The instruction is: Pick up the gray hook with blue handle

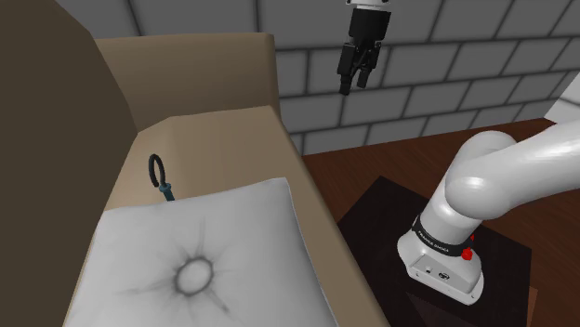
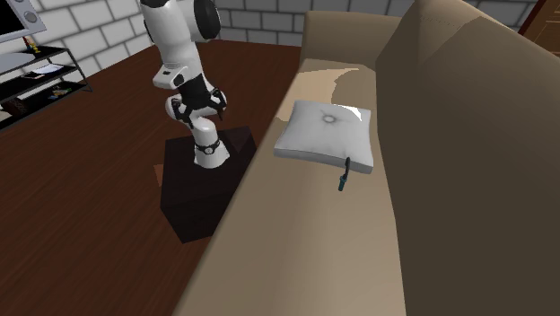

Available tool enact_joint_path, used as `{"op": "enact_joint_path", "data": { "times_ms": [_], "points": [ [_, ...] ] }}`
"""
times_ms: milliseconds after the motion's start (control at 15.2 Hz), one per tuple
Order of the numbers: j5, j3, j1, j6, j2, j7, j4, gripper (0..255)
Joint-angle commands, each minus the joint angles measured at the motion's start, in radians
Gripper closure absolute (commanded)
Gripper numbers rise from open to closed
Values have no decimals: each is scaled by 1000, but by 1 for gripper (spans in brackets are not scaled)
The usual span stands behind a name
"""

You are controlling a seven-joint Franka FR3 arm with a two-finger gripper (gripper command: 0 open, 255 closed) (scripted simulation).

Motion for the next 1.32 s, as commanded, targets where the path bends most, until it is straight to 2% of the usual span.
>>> {"op": "enact_joint_path", "data": {
  "times_ms": [0, 660, 990, 1254],
  "points": [
    [0, 0, 0, 0, 0, 0, 0, 0],
    [111, 256, 12, 113, 189, 370, 104, 0],
    [112, 378, -1, 167, 340, 560, 214, 0],
    [74, 472, -15, 200, 486, 722, 328, 0]
  ]
}}
